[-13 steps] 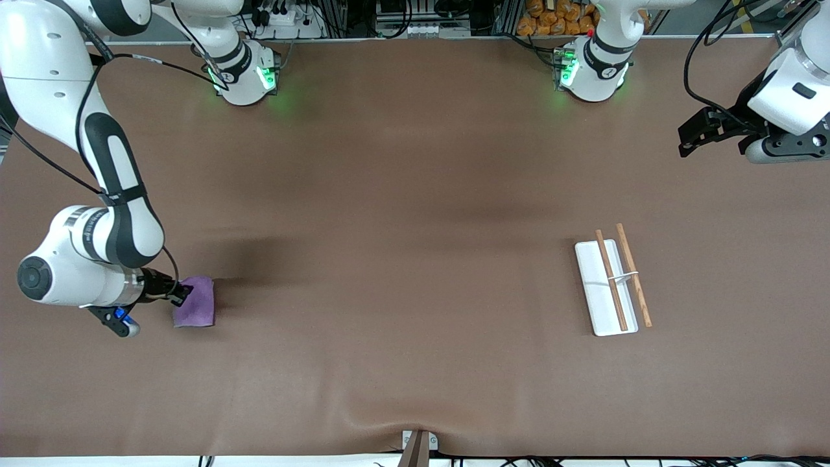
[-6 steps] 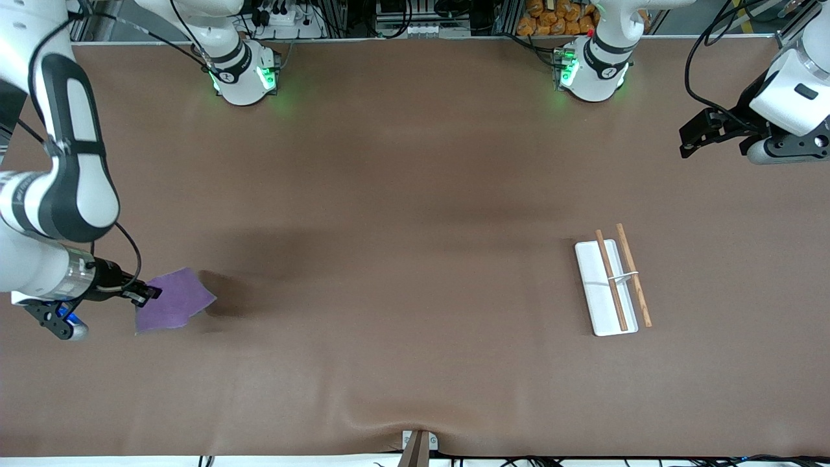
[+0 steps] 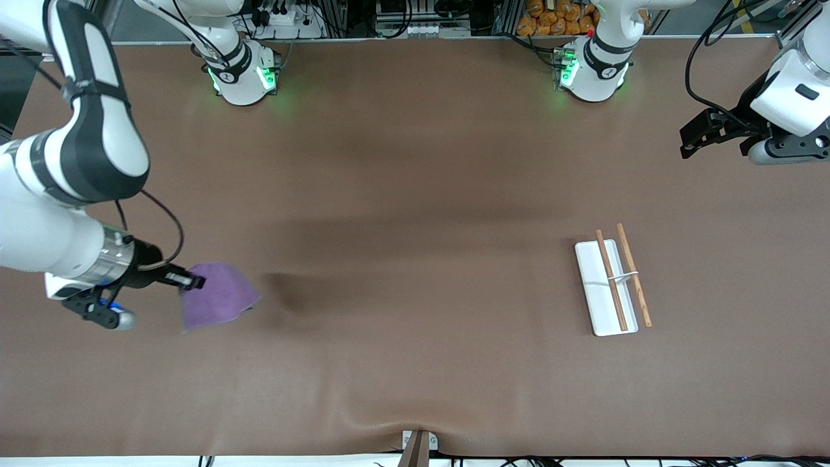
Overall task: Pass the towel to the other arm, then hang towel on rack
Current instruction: 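Lift the towel with the right gripper while the left gripper reaches out, then carry the towel toward the left gripper while the left gripper approaches it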
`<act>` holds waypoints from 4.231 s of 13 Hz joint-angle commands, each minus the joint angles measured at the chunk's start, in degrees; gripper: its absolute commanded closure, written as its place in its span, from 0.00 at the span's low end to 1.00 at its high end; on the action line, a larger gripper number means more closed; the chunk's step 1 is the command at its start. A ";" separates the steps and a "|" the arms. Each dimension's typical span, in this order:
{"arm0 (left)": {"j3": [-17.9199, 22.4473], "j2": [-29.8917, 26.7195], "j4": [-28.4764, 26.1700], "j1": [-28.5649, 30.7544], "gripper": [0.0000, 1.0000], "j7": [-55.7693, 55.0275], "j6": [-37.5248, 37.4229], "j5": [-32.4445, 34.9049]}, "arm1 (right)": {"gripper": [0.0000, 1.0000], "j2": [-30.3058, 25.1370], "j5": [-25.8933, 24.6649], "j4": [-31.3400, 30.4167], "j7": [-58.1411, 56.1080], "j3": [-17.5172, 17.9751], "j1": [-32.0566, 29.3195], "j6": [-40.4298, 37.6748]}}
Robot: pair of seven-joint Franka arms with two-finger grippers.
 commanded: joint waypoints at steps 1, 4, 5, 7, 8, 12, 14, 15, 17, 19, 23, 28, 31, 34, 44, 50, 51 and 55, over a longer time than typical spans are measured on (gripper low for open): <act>0.04 0.90 0.54 -0.04 0.00 1.14 1.23 -0.10 | 1.00 0.15 0.19 2.28 6.04 1.17 6.39 -1.01; -0.23 1.87 0.45 -0.74 0.00 0.27 3.16 -0.54 | 1.00 0.15 1.42 2.98 11.06 1.26 14.65 -0.93; -0.31 2.57 0.54 -0.83 0.00 0.26 3.69 -0.71 | 1.00 0.15 1.51 3.60 14.65 1.17 17.90 -0.75; -0.84 3.63 0.54 -1.18 0.00 0.26 5.09 -0.89 | 1.00 0.24 1.16 3.87 21.08 0.91 23.80 0.74; -0.93 4.50 0.63 -1.36 0.00 0.18 5.71 -0.89 | 1.00 0.32 1.33 3.87 24.33 1.08 25.04 2.05; -2.69 7.49 1.50 -1.54 0.00 -0.09 9.84 -3.16 | 1.00 2.16 1.25 3.87 37.25 0.91 31.64 12.49; -2.69 9.77 3.69 -1.54 0.00 -0.09 10.29 -5.10 | 1.00 3.04 1.42 3.87 44.88 0.99 33.30 17.33; -2.77 11.26 4.58 -1.63 0.00 -0.17 10.37 -5.98 | 1.00 3.48 1.42 3.87 48.75 0.99 34.44 19.79; -2.86 13.46 5.72 -1.71 0.00 -1.66 11.77 -7.48 | 1.00 4.45 1.34 3.87 55.44 0.99 37.08 24.62; -2.95 14.79 5.81 -3.28 0.00 -4.38 14.06 -7.66 | 1.00 4.72 1.34 3.87 60.98 0.99 39.63 29.29; -2.95 17.95 5.81 -4.61 0.00 -9.39 18.98 -7.75 | 1.00 5.24 0.90 3.95 66.45 0.38 46.13 35.28; -3.13 22.08 5.81 -5.23 0.00 -12.22 22.41 -12.48 | 1.00 5.07 -0.42 3.95 66.55 0.20 47.90 35.37; -3.13 23.66 5.64 -5.23 0.00 -12.57 22.50 -17.05 | 1.00 5.42 -0.42 4.57 66.37 -0.94 47.81 35.46; -3.21 25.16 5.81 -8.73 0.00 -15.03 22.42 -17.06 | 1.00 6.91 -0.33 4.57 66.11 -3.13 46.94 37.30; -3.30 30.52 5.90 -12.35 0.00 -22.66 22.50 -17.41 | 1.00 9.46 0.11 6.06 66.81 -3.67 46.14 38.45; -3.21 32.28 7.04 -14.54 0.00 -29.51 22.42 -17.06 | 1.00 9.46 -0.07 5.97 66.81 -3.75 46.67 38.36; -3.21 31.85 7.05 -14.72 0.00 -30.31 22.24 -16.89 | 1.00 9.55 -0.16 5.97 66.81 -3.75 46.76 38.36; -3.21 30.27 7.40 -14.72 0.00 -30.41 18.03 -16.80 | 1.00 9.55 -0.25 5.97 66.72 -3.75 46.85 38.36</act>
